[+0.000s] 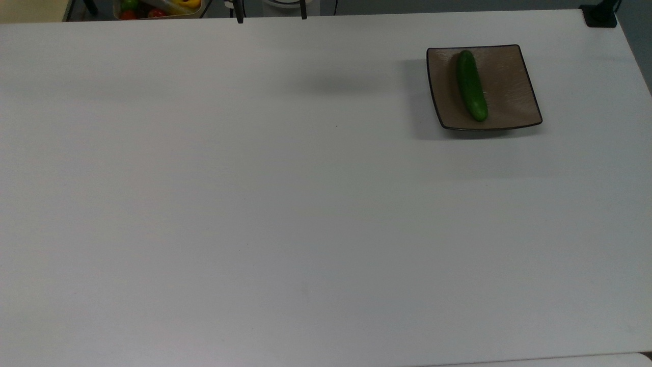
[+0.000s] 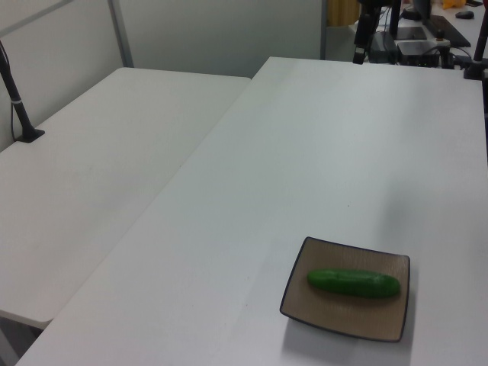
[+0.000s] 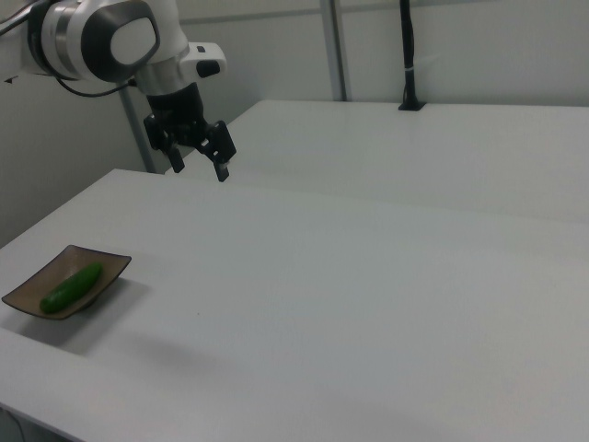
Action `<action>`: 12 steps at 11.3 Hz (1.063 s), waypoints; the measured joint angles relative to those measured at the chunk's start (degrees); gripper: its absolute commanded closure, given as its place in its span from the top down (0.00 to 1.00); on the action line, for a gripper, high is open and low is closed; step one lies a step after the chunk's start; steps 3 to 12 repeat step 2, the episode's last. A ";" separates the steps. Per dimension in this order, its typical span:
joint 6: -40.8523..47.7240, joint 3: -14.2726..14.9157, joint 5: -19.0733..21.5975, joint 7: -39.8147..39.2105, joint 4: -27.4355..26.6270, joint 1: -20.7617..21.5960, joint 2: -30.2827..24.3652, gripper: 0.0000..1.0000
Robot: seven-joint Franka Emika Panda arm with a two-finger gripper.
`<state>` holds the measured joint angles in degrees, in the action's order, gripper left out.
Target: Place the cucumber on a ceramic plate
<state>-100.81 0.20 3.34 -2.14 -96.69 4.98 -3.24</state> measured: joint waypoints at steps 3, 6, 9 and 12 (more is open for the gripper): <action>0.00 -0.01 0.09 -0.04 0.06 -0.04 -0.18 1.00; 0.00 -0.01 0.09 -0.04 0.06 -0.04 -0.18 1.00; 0.00 -0.01 0.09 -0.04 0.06 -0.04 -0.18 1.00; 0.00 -0.01 0.09 -0.04 0.06 -0.04 -0.18 1.00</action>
